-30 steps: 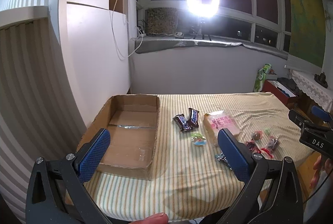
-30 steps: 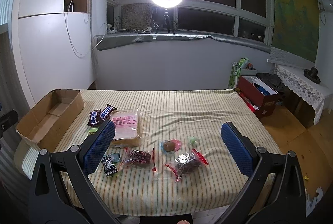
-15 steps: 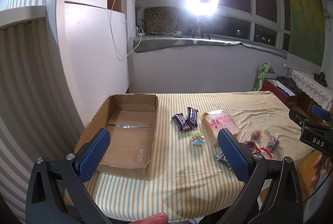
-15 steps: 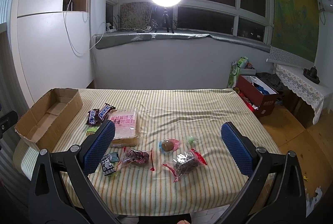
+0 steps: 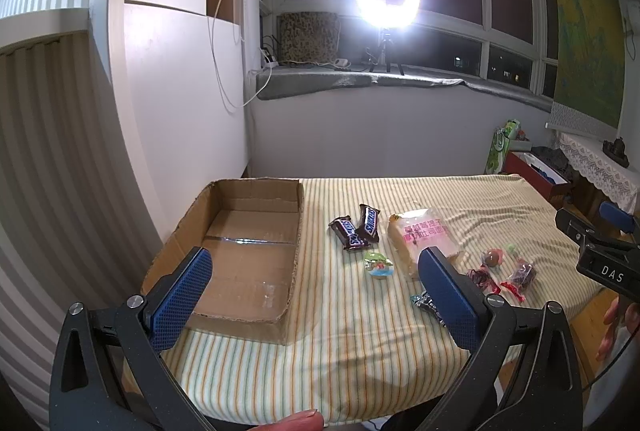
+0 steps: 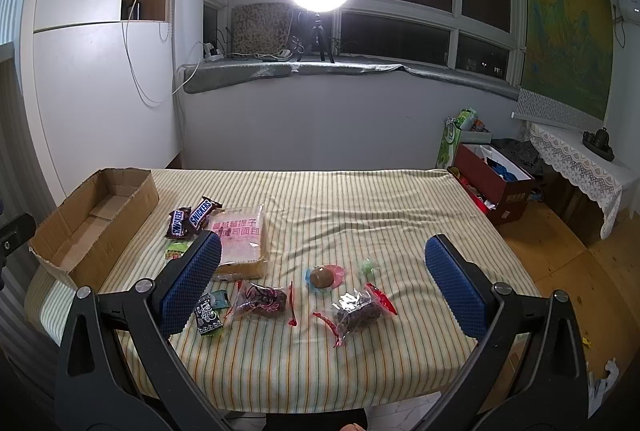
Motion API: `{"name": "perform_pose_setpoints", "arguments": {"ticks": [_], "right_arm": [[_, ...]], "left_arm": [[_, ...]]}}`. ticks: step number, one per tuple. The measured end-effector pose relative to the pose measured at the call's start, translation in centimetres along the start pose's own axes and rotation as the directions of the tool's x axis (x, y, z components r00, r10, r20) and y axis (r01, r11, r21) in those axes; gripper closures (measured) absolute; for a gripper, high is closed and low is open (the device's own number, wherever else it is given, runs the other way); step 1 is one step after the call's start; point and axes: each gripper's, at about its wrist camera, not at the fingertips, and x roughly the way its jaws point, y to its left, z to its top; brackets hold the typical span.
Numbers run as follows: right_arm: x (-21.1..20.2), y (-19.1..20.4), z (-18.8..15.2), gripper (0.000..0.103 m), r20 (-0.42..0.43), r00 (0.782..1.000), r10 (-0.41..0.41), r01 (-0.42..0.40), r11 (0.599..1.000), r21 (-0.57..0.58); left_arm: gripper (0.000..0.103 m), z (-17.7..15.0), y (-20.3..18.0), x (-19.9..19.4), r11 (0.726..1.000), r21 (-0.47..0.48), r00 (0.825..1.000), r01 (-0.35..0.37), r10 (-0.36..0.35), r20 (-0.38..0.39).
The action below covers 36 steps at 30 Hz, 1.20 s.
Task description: Organize snacks
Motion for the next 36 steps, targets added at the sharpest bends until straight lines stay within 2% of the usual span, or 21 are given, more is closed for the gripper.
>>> {"name": "perform_pose_setpoints", "arguments": {"ticks": [36], "right_arm": [[-0.04,-0.11,-0.11,0.000,-0.004,1.000,0.000,0.000,1.000,0.003]], "left_arm": [[0.001,-0.24,-0.21,-0.25,1.000,0.000,1.000,0.000,0.000,-0.003]]}}
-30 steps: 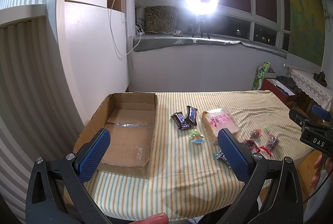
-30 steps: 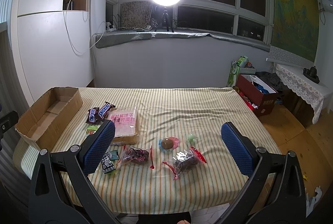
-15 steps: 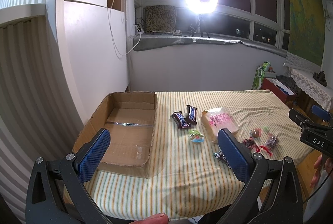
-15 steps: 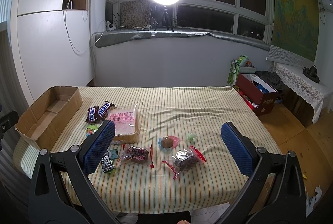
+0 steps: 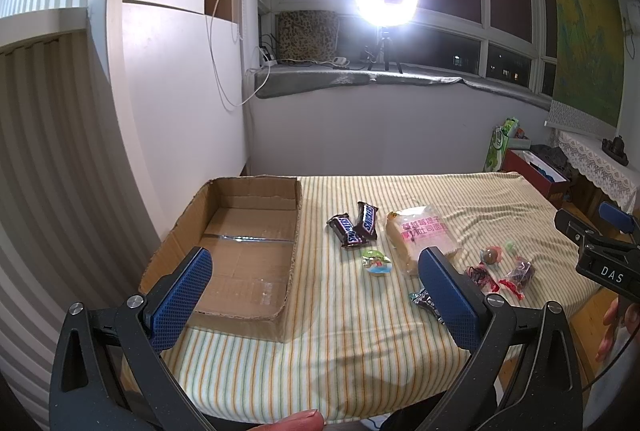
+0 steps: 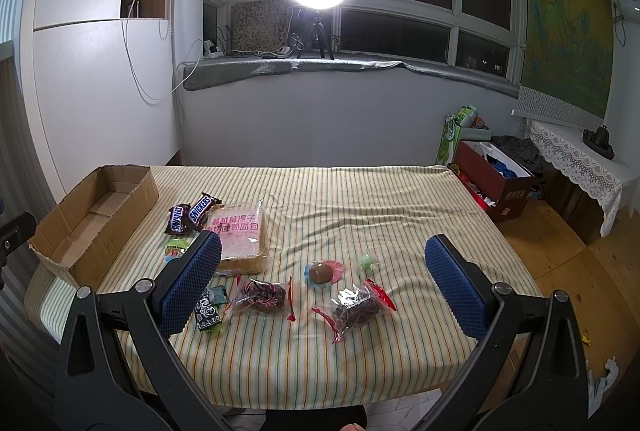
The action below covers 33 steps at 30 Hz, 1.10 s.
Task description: Organize snacks
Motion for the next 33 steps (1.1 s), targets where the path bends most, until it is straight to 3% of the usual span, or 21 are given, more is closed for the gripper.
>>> {"name": "perform_pose_setpoints", "arguments": {"ticks": [22,33], "right_arm": [[0.7,0.0,-1.9,0.000,-0.035,0.999,0.001,-0.001,1.000,0.001],[3.1,-1.1,-5.2,0.000,-0.135,0.991,0.024,-0.020,0.999,0.029]], "left_arm": [[0.001,-0.5,-0.9,0.5,1.000,0.018,1.000,0.002,-0.001,-0.023],[0.001,-4.0,-2.6,3.6,0.999,0.051,0.990,0.011,-0.004,-0.144]]}}
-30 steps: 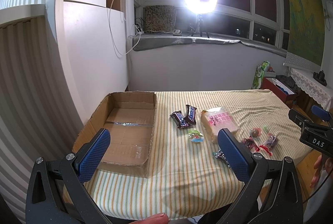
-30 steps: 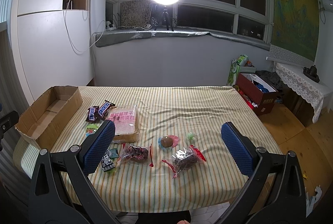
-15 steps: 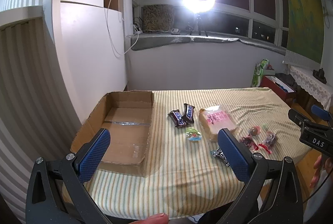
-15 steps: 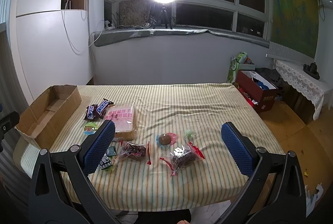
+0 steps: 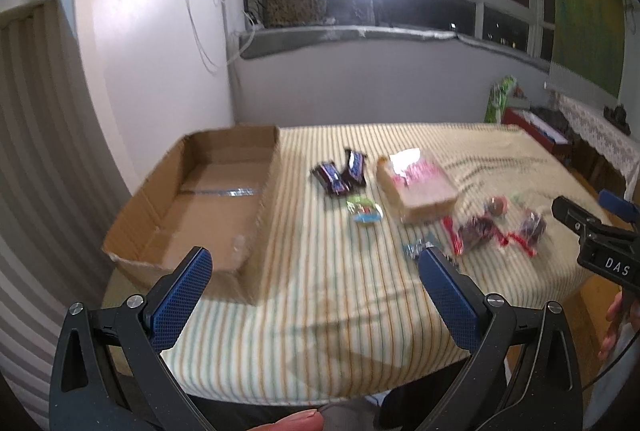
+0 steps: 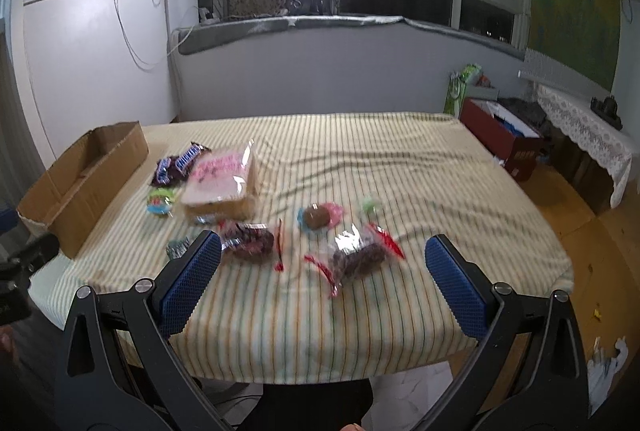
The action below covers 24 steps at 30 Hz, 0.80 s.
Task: Organize snacks
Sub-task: 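Move the left tool toward the green candy while the right tool approaches the chocolate bag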
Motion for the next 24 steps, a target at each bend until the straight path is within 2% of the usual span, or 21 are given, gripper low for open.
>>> {"name": "perform_pose_setpoints", "arguments": {"ticks": [8,14,19,24], "right_arm": [[1.5,-1.9,-3.1,0.000,-0.071,0.997,0.006,-0.004,0.999,0.032],[2.4,-2.9,-4.4,0.000,-0.110,0.994,0.004,0.001,0.999,0.043],[2.7,-3.0,-4.3,0.000,-0.109,0.994,0.011,-0.008,0.999,0.031],[3.9,-2.8,-4.5,0.000,-0.115,0.993,0.018,-0.017,1.000,0.009]], "left_arm": [[0.001,-2.5,-2.6,2.4,0.999,0.047,0.994,0.025,-0.019,-0.106],[0.001,-4.1,-4.1,3.8,0.994,0.072,0.983,0.080,-0.067,-0.171],[0.001,-4.4,-4.2,4.5,0.992,0.060,0.976,0.109,-0.095,-0.198],[0.001,-4.5,-4.6,5.1,0.990,0.074,0.977,0.118,-0.102,-0.189]]}}
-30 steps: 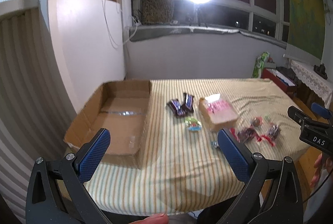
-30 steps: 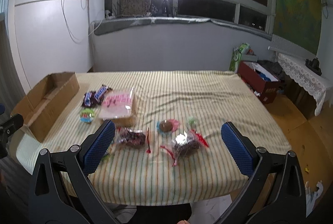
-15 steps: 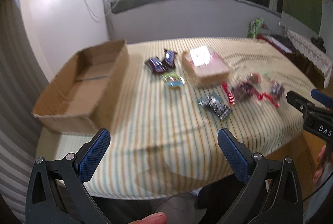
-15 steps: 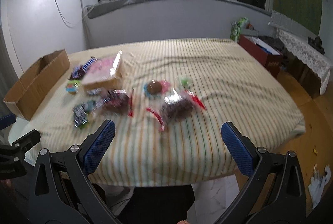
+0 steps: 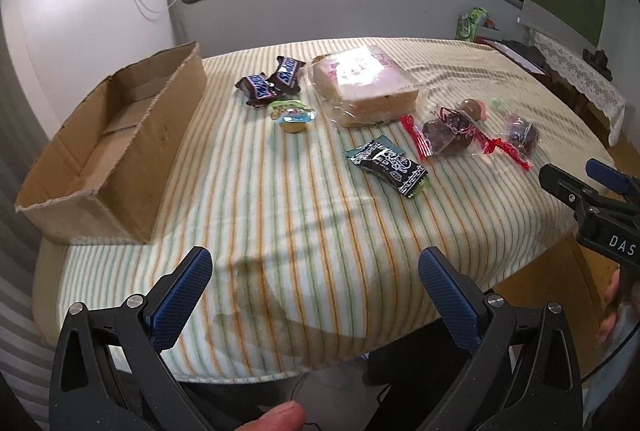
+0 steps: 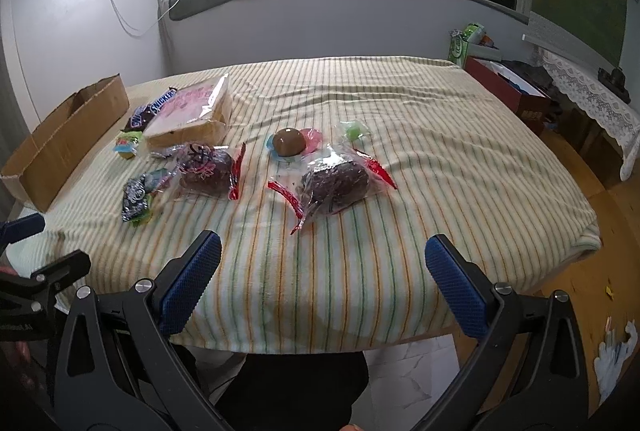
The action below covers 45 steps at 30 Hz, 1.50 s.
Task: Organize snacks
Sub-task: 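Move the left tool toward the green candy while the right tool approaches the chocolate bag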
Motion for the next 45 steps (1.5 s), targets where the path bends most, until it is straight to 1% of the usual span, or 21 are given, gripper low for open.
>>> {"name": "perform_pose_setpoints", "arguments": {"ticks": [2,4,6,9,12,14,16,18,21,23,26,28,30,31,34,35,36,37,38,39,45], "right_arm": [[0.8,-0.3,-0.1,0.000,-0.012,1.000,0.000,0.000,1.000,0.000],[1.7,-0.7,-0.1,0.000,-0.026,1.000,0.002,-0.002,1.000,0.005],[2.4,-1.0,-0.1,0.000,-0.029,0.999,0.023,-0.023,1.000,0.004],[3.6,-1.3,0.0,0.000,-0.029,0.998,0.058,-0.059,0.998,-0.006],[4.7,-1.2,0.4,0.000,-0.013,0.998,0.066,-0.066,0.997,-0.037],[5.3,-1.4,0.9,0.000,0.001,0.997,0.083,-0.083,0.996,-0.042],[6.1,-1.6,1.4,0.001,0.010,0.996,0.089,-0.089,0.995,-0.044],[6.5,-1.7,1.8,0.008,0.018,0.995,0.095,-0.094,0.994,-0.047],[7.0,-2.2,2.3,0.016,0.030,0.994,0.103,-0.102,0.994,-0.047],[7.3,-2.3,2.5,0.018,0.039,0.994,0.104,-0.102,0.994,-0.046],[7.1,-2.3,2.2,0.025,0.051,0.994,0.094,-0.091,0.995,-0.051],[6.9,-2.5,2.1,0.028,0.058,0.994,0.094,-0.091,0.995,-0.046],[6.7,-2.7,1.9,0.035,0.063,0.994,0.091,-0.088,0.995,-0.046],[6.6,-2.8,1.8,0.035,0.066,0.994,0.087,-0.084,0.995,-0.047],[6.3,-3.0,1.6,0.038,0.078,0.993,0.090,-0.088,0.996,-0.029],[6.2,-3.1,1.6,0.039,0.081,0.993,0.090,-0.089,0.996,-0.024],[6.2,-3.1,1.5,0.040,0.084,0.992,0.091,-0.089,0.996,-0.020],[6.1,-3.2,1.4,0.040,0.088,0.992,0.090,-0.089,0.996,-0.014],[6.0,-3.3,1.3,0.041,0.091,0.992,0.090,-0.089,0.996,-0.009],[5.9,-3.4,1.3,0.041,0.092,0.992,0.090,-0.090,0.996,-0.005],[5.2,-3.9,1.1,0.042,0.107,0.991,0.081,-0.082,0.997,0.011]], "left_arm": [[0.001,0.2,-0.1,0.6,1.000,-0.010,1.000,0.022,-0.022,-0.002],[0.001,0.6,-0.5,1.5,0.999,-0.013,0.998,0.049,-0.049,-0.026],[0.001,1.0,-1.0,2.3,0.997,-0.020,0.997,0.069,-0.070,-0.038],[0.001,1.7,-1.4,3.6,0.991,-0.051,0.991,0.127,-0.129,-0.041],[0.001,2.4,-2.0,4.4,0.991,-0.046,0.992,0.124,-0.125,-0.023],[0.001,3.1,-2.3,4.9,0.990,-0.039,0.991,0.136,-0.136,-0.015],[0.001,3.5,-2.6,5.5,0.991,-0.034,0.991,0.131,-0.132,-0.010],[0.001,3.7,-2.7,5.8,0.991,-0.026,0.992,0.129,-0.129,0.001],[0.001,4.2,-3.3,6.5,0.993,-0.003,0.993,0.120,-0.120,0.011],[0.001,4.4,-3.3,6.7,0.993,0.002,0.993,0.121,-0.121,0.012],[0.001,4.4,-3.4,6.7,0.993,0.010,0.993,0.120,-0.120,0.018],[0.001,4.1,-3.5,6.6,0.993,0.022,0.993,0.116,-0.117,0.033],[0.007,3.7,-3.4,6.3,0.994,0.031,0.993,0.109,-0.111,0.051],[0.009,3.5,-3.3,6.2,0.994,0.032,0.992,0.106,-0.108,0.059],[0.023,3.2,-2.9,5.9,0.995,0.033,0.991,0.097,-0.100,0.090],[0.035,3.1,-2.8,5.7,0.994,0.038,0.990,0.098,-0.102,0.098],[0.053,3.0,-2.8,5.5,0.993,0.046,0.988,0.107,-0.112,0.105],[0.063,2.9,-2.8,5.3,0.992,0.056,0.986,0.117,-0.123,0.111],[0.077,2.8,-2.8,5.2,0.991,0.063,0.986,0.117,-0.123,0.116],[0.080,2.8,-2.9,5.1,0.991,0.069,0.986,0.113,-0.121,0.117],[0.085,2.4,-2.7,4.5,0.991,0.066,0.985,0.118,-0.126,0.122]]}}
